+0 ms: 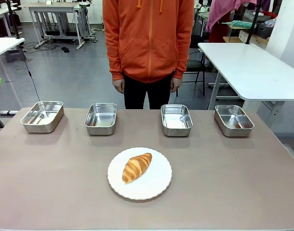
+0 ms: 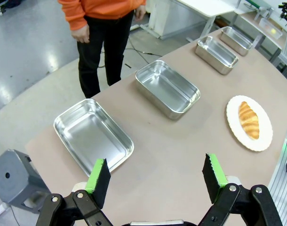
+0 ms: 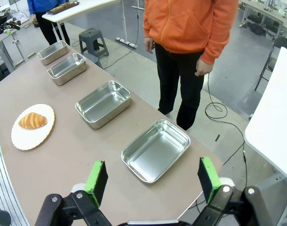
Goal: Place the bread in the container.
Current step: Place the Butter Roll into the Airtight Container indicated by the human.
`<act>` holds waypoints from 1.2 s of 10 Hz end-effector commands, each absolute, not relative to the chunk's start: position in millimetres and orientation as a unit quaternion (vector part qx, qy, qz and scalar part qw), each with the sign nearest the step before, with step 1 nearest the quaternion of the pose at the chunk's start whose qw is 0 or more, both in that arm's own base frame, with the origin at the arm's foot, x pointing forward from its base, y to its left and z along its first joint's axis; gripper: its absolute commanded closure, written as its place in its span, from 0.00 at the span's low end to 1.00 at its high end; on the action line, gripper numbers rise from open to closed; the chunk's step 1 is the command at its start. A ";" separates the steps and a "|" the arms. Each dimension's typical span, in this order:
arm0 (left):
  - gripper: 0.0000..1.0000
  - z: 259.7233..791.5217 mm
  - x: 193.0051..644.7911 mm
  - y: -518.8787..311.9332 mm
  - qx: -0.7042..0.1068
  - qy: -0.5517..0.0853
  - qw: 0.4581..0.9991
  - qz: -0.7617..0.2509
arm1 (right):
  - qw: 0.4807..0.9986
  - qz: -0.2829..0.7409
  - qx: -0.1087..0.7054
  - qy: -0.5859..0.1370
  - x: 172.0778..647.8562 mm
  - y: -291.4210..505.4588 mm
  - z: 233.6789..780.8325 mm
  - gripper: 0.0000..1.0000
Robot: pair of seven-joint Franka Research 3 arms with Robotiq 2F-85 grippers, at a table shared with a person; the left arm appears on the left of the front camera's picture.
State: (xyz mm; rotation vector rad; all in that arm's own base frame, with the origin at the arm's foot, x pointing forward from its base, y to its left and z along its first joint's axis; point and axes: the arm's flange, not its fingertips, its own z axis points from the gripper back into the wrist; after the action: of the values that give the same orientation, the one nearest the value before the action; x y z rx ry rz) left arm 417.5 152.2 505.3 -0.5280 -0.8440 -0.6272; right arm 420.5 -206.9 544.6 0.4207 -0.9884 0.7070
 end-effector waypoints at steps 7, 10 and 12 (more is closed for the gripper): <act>0.00 506.0 417.7 154.2 -0.252 -0.404 0.829 -0.294 | 0.799 0.331 0.197 -0.462 421.2 -206.2 544.6 0.00; 0.00 506.0 417.7 154.2 -0.252 -0.404 0.829 -0.294 | 0.799 0.331 0.197 -0.462 421.2 -206.2 544.6 0.00; 0.00 506.0 417.7 154.2 -0.252 -0.404 0.829 -0.294 | 0.799 0.331 0.197 -0.462 421.2 -206.2 544.6 0.00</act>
State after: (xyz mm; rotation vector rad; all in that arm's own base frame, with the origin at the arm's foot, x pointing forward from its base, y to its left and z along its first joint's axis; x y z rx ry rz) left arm 417.5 152.2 505.3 -0.5280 -0.8440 -0.6272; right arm 420.5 -206.9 544.5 0.4207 -0.9883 0.7070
